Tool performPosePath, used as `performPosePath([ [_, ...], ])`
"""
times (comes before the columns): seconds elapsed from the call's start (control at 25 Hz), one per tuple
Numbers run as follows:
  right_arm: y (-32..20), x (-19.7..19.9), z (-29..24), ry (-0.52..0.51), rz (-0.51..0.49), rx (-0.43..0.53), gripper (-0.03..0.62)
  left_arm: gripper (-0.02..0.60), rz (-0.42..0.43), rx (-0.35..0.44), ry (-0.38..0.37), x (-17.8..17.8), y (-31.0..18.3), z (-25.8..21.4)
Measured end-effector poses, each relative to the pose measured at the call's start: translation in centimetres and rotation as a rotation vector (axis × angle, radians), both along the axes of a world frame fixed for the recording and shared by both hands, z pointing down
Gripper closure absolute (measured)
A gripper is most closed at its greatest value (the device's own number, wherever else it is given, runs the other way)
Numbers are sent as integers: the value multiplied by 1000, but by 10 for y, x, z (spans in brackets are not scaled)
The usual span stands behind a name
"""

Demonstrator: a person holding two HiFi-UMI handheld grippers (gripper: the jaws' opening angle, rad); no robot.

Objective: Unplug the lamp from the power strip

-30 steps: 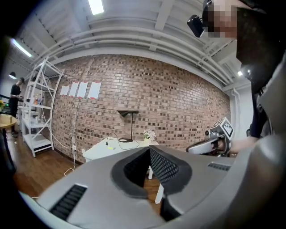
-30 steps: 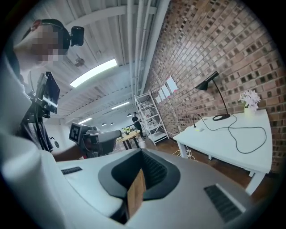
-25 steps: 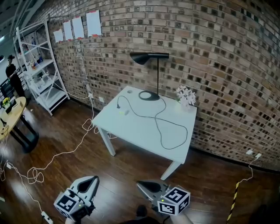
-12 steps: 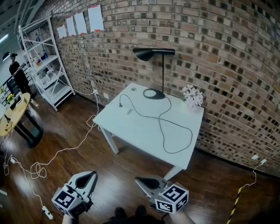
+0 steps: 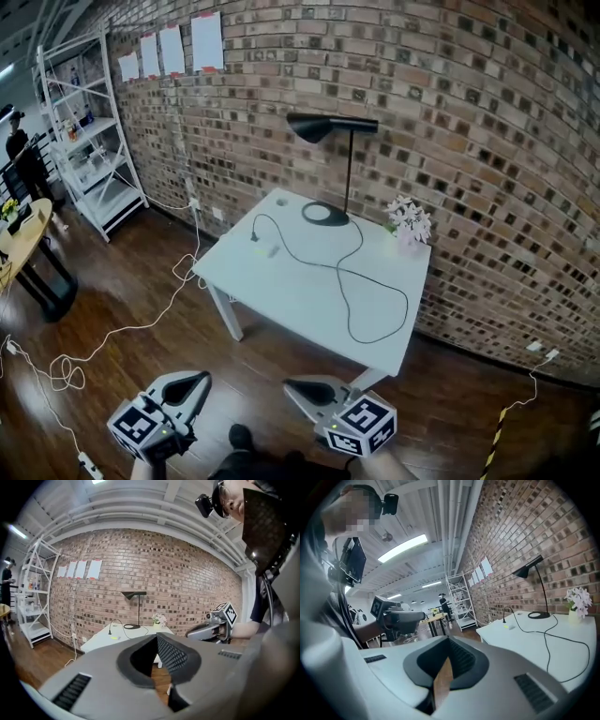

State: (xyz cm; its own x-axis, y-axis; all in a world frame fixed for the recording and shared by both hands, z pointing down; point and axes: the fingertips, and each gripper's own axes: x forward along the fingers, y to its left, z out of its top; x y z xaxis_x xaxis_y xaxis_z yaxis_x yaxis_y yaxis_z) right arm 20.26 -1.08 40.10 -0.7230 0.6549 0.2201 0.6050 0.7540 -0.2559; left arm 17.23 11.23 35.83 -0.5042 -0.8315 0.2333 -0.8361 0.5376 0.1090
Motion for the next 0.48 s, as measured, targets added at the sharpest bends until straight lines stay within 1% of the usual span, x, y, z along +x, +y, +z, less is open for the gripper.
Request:
performPosePath([
  [0.08, 2, -12, 0, -1, 32, 26, 595, 588, 15, 30, 11, -14, 5, -1],
  [0.16, 9, -24, 0, -22, 54, 100, 595, 588, 38, 69, 20, -31, 12, -5],
  [0.24, 25, -35, 0, -47, 49, 173, 594, 589, 73, 110, 31, -46, 22, -11],
  [0.28, 35, -40, -2, -50, 43, 178, 594, 589, 91, 126, 34, -53, 28, -14],
  [0.4, 61, -61, -12, -48, 47, 134, 594, 589, 139, 148, 33, -72, 44, -19],
  [0.48, 75, -76, -17, -58, 61, 136, 594, 589, 168, 169, 41, -85, 53, -20],
])
